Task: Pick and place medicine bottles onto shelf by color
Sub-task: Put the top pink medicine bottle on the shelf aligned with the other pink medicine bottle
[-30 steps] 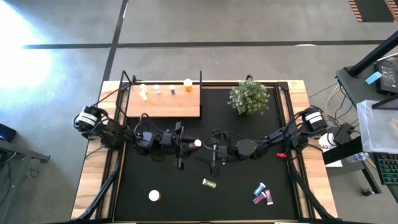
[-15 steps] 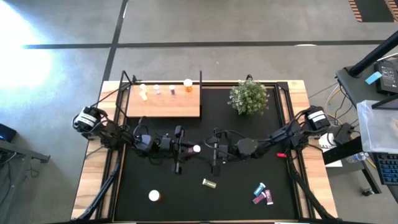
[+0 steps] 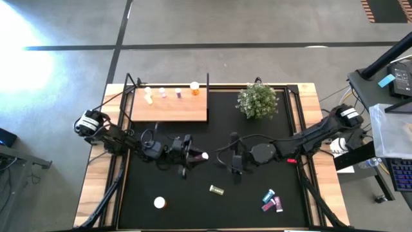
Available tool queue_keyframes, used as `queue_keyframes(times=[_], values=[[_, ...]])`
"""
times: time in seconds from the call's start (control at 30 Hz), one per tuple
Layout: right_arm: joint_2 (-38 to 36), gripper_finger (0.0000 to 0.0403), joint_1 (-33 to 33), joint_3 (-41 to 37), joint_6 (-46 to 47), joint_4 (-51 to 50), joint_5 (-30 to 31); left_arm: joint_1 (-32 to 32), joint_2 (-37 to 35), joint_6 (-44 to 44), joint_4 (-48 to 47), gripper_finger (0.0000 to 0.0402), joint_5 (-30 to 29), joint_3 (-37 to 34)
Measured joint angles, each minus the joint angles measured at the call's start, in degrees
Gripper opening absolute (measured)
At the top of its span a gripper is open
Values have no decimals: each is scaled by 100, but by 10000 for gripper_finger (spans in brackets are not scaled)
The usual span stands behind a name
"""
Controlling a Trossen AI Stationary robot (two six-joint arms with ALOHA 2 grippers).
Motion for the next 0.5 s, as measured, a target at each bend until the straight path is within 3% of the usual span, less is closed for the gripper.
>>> queue_keyframes(times=[0.1,0.5], values=[[-15,233,13,-1,-31,-80,-591,0,0,-286,-246,107,0,43],[291,233,13,298,-879,114,-559,-4,0,-795,-553,107,177,108]])
